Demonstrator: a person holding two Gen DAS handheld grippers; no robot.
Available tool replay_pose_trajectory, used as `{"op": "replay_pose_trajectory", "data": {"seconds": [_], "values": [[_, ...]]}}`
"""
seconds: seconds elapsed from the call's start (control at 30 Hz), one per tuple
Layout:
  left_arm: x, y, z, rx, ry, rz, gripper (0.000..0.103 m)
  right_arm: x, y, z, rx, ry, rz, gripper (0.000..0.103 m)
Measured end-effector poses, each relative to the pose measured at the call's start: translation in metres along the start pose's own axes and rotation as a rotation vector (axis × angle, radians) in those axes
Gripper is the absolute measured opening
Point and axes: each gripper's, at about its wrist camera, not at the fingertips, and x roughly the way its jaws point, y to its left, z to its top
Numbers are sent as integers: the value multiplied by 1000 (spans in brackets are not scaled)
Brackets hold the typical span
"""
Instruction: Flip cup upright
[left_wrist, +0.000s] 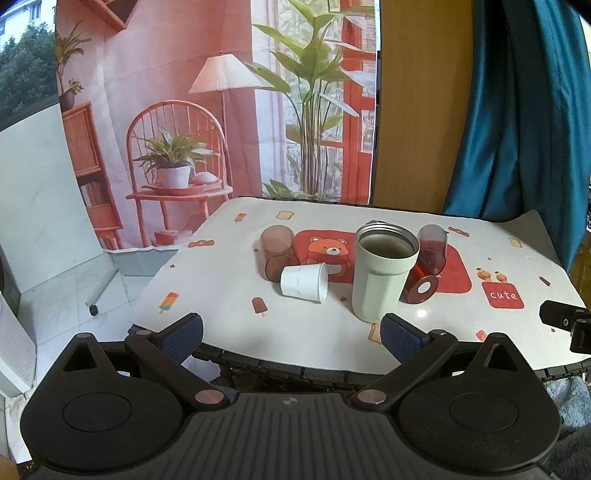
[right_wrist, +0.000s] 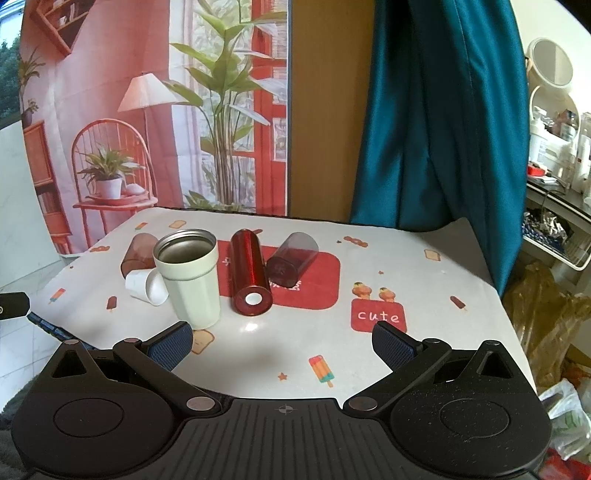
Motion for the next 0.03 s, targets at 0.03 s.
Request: {"op": "replay_pose_trajectory", "data": {"seconds": [0.03], "values": [[0, 0, 0, -1, 0, 0, 103, 1, 0, 0, 0, 1, -1, 103]]}}
